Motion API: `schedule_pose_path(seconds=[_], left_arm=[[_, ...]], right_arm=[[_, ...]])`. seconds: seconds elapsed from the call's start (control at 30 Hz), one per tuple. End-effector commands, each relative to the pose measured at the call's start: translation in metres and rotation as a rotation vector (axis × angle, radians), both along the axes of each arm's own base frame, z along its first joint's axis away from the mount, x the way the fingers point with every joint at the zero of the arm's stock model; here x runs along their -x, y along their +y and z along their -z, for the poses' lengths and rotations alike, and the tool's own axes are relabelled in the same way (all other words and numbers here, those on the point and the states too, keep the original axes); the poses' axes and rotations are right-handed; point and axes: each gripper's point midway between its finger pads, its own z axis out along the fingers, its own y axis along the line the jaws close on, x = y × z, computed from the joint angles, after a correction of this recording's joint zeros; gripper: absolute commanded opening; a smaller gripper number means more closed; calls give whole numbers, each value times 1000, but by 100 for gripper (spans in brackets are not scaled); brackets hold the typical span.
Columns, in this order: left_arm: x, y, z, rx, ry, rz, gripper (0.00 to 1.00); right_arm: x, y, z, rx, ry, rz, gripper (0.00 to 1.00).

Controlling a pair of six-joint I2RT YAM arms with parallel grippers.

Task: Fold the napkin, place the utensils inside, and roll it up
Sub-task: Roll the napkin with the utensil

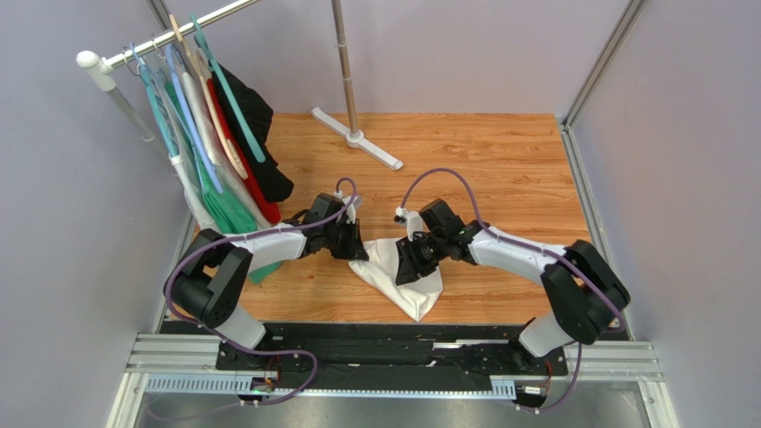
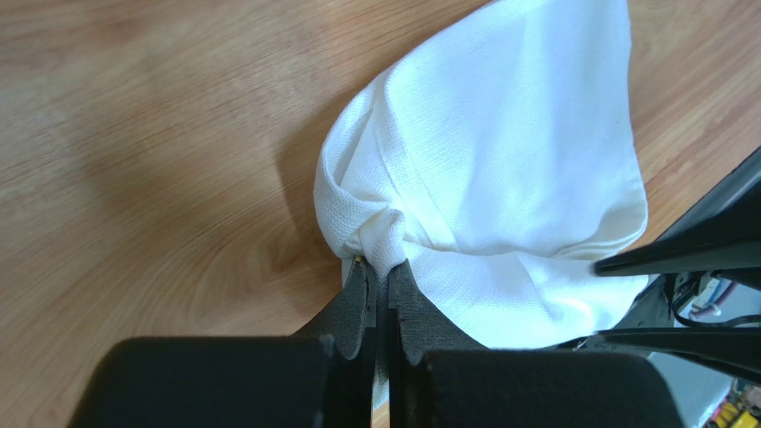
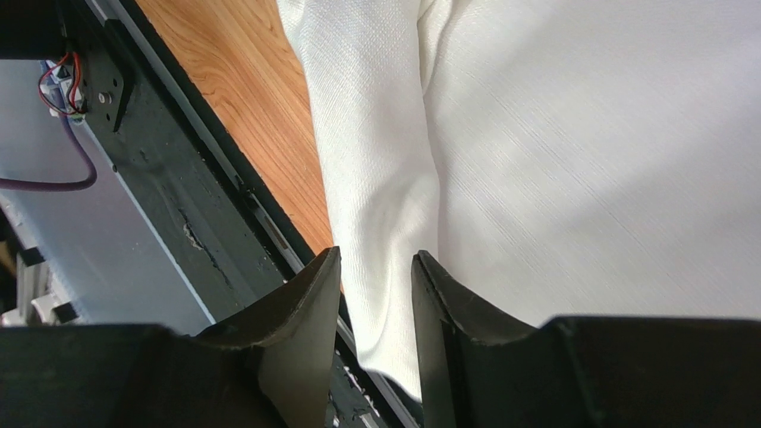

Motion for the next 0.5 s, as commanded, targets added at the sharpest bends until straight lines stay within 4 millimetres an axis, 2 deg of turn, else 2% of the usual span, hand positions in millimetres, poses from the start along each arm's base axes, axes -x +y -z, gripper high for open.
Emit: schedule_pose_path(seconds=[0.0, 0.1, 0.2, 0.37, 0.47], left_arm=[[1, 13, 8, -55, 7, 1, 0], [1, 12, 9, -49, 10, 0, 0], [0, 12, 8, -45, 11, 0, 0], [1, 12, 6, -42, 13, 2, 0], [1, 13, 7, -45, 16, 2, 0]], right_arm=[[-12, -25, -23, 77, -155, 78, 39], [-7, -41, -23, 121, -174, 105, 40], [3, -40, -21, 113, -157, 117, 42], [21, -42, -1, 179, -133, 105, 43], [27, -38, -2, 163, -142, 93, 44]])
